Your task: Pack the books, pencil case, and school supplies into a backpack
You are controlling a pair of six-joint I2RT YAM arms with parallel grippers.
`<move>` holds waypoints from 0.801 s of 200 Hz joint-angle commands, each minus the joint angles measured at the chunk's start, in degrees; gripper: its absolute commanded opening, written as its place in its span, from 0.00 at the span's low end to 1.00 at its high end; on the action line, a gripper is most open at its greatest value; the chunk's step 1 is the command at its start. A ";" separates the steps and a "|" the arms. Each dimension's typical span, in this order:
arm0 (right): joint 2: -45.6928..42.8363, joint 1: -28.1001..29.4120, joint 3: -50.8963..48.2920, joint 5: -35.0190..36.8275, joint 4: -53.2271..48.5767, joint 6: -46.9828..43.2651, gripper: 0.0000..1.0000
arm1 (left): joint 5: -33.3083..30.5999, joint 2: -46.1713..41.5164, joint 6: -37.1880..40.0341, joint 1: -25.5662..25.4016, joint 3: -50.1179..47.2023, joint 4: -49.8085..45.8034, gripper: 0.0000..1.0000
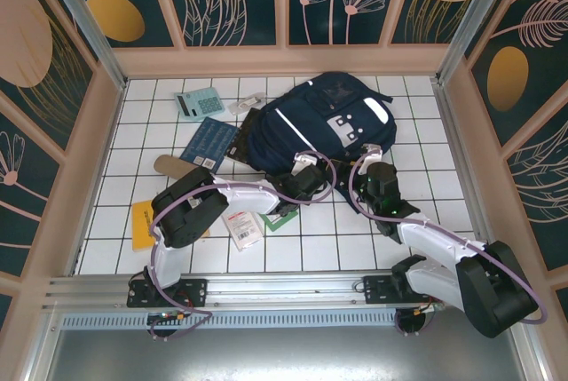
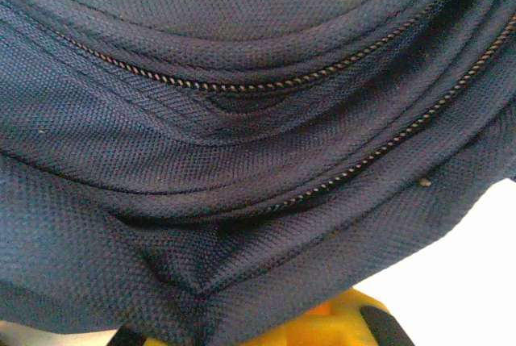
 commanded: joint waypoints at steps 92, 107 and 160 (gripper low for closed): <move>2.53 -0.26 -1.11 -1.35 -1.15 17.18 0.71 | 5.41 -12.73 1.17 -0.06 -7.33 6.81 0.00; 4.86 -0.26 0.02 -2.52 -0.80 19.02 0.70 | 6.31 -13.20 1.59 -0.07 -7.61 7.23 0.00; 13.59 0.10 4.20 -5.23 2.15 23.42 0.71 | 10.36 -14.68 2.30 -0.05 -8.93 9.96 0.00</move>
